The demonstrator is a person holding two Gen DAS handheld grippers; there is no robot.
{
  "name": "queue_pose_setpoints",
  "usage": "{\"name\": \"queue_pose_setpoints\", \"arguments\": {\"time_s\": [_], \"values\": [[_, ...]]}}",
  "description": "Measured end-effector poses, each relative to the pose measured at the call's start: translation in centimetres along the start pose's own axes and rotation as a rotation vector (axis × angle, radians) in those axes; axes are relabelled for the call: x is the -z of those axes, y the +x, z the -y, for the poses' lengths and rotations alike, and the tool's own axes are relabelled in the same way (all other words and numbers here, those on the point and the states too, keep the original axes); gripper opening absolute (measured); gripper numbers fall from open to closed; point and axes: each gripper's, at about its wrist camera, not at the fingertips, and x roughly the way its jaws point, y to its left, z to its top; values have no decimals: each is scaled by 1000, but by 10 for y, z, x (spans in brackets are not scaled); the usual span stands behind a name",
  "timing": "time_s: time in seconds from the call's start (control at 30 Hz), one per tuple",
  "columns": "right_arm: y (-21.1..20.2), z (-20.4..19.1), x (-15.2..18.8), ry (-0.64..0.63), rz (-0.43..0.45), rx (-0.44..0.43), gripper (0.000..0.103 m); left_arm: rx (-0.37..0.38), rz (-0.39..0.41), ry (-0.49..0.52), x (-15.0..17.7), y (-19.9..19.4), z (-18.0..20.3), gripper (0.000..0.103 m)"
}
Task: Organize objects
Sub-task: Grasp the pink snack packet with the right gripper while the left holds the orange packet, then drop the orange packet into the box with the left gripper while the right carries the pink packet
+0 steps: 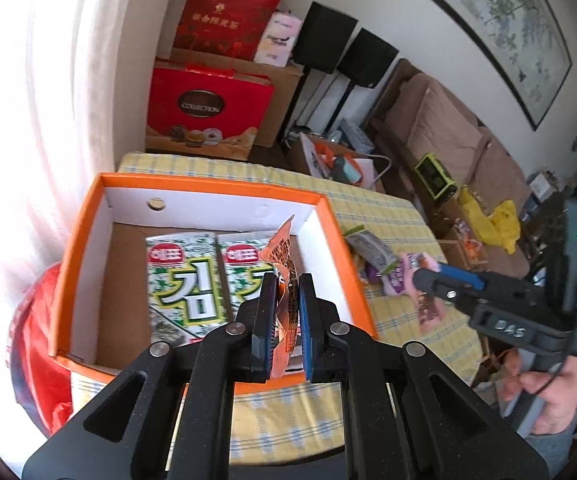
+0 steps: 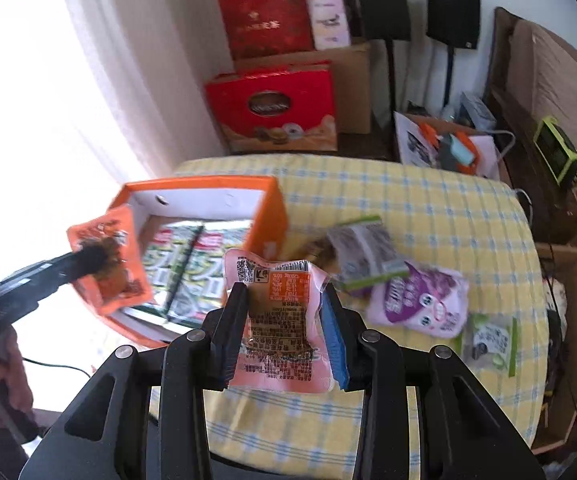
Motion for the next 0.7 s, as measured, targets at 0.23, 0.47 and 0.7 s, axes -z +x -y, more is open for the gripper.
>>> {"name": "queue_pose_setpoints", "arguments": {"time_s": [0.23, 0.47, 0.7], "values": [[8, -35, -12, -55, 0, -38, 36, -113, -16, 19, -2, -1, -25, 10], [23, -61, -16, -84, -13, -63, 36, -292, -61, 53, -2, 6, -50, 10], [37, -72, -14, -94, -37, -80, 36, -335, -103, 40, 4, 19, -58, 14]]}}
